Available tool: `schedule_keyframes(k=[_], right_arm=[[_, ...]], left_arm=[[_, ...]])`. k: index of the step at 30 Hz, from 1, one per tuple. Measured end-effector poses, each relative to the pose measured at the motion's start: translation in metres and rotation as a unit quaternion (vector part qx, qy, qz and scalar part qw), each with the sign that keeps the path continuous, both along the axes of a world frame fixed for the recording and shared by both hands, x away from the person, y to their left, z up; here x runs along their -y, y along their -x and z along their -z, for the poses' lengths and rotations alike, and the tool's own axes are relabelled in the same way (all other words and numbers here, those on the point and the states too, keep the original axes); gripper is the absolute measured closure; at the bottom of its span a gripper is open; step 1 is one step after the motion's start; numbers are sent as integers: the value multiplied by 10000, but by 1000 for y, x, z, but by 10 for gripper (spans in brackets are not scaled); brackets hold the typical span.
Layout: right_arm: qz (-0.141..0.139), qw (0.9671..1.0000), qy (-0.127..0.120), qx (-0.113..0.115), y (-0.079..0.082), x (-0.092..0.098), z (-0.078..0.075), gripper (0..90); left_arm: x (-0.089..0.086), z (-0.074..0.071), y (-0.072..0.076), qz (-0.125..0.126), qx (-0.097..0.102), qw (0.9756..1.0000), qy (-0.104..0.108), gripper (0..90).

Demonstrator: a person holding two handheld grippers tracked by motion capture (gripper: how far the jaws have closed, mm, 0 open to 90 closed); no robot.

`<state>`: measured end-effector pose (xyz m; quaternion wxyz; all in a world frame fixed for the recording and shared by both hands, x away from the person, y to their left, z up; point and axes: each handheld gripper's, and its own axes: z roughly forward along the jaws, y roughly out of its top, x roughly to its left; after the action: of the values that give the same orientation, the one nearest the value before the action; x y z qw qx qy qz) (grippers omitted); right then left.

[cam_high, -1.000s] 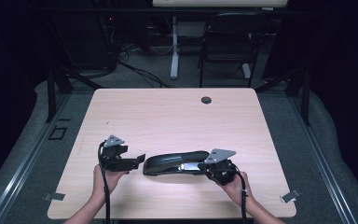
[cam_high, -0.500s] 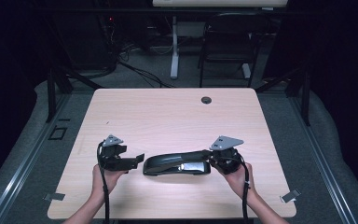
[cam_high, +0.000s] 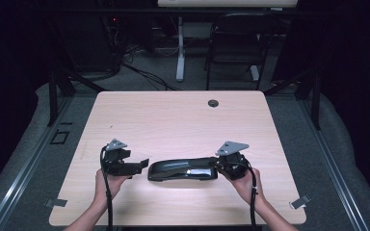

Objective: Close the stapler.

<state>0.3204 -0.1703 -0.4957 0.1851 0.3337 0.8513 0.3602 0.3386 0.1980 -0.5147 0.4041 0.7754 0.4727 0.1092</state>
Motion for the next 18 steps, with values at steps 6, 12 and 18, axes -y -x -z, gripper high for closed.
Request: schedule_keyframes(k=[6,12,18], right_arm=[[25,10000,-18,-70,-1,0,3,900],[66,9999,-16,-150,-2,1,6,900],[83,9997,31,-228,-4,0,10,900]], left_arm=[[1,1,0,9,-3,10000,0,129],[1,1,0,2,10,10000,-7,129],[2,1,0,0,14,10000,-19,129]])
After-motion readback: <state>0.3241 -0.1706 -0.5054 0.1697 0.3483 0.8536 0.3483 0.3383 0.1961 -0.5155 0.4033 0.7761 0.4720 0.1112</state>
